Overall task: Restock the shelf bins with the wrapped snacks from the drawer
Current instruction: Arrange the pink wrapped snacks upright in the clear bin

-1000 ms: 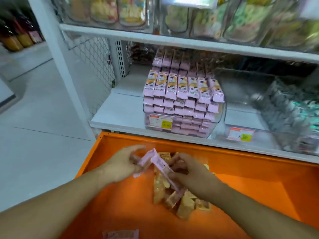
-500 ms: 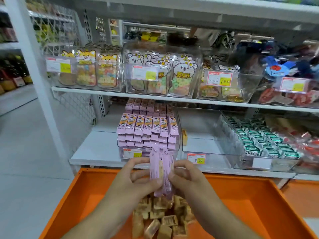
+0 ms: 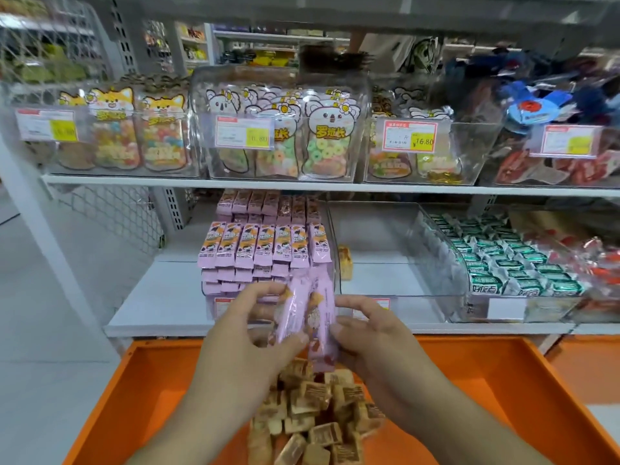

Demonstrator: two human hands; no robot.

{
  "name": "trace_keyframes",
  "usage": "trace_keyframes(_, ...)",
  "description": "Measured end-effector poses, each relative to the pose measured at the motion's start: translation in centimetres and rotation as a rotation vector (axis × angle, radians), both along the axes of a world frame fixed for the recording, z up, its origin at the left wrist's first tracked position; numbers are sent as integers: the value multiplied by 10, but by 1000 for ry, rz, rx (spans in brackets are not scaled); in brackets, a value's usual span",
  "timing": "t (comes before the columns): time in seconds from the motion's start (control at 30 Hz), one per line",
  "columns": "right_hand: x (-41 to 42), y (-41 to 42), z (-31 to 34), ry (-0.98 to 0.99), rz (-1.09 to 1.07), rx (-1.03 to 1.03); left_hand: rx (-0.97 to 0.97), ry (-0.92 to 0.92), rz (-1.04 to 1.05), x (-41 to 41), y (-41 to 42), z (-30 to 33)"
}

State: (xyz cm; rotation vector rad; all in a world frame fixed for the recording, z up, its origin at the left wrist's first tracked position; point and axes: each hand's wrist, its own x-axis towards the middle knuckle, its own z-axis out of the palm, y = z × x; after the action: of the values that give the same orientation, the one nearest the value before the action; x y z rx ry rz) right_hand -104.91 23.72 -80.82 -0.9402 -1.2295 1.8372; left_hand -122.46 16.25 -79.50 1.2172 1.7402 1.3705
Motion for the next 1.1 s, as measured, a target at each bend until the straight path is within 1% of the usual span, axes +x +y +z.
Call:
trace_keyframes(0.1, 1, -2, -3, -41, 3, 1, 20, 35, -84, 11, 0, -8)
trace_keyframes(0.2, 6, -4, -3, -5, 15, -80, 55, 142, -167, 18, -1, -8)
trace_keyframes(0.27, 10, -6, -1, 19, 41, -93, 62, 162, -215, 21, -4, -4)
trace_keyframes(0.37, 16, -9, 3, 42, 65, -38, 80, 59, -258, 25, -7, 0)
trace_keyframes(0.47, 20, -9, 7, 55, 35, -23, 102, 34, -228, 23, -7, 3)
trace_keyframes(0.6, 27, -4, 11, 80, -54, -20, 76, -159, -152, 9, -5, 7)
trace_keyframes(0.67, 31, -3, 13, 62, -77, -1, 54, -298, -145, -1, -2, 7)
trace_keyframes(0.73, 34, 0, 14, 42, -104, 10, 27, -386, -147, -9, 0, 8)
trace_keyframes(0.87, 38, 5, 13, 14, -157, 26, 1, -434, -103, -19, 1, 8)
trace_keyframes(0.97, 38, 6, 12, -25, -168, 53, 5, -524, -67, -21, 4, 3)
trace_keyframes(1.1, 33, 5, 14, -113, -182, 121, 9, -554, -88, -15, 5, 3)
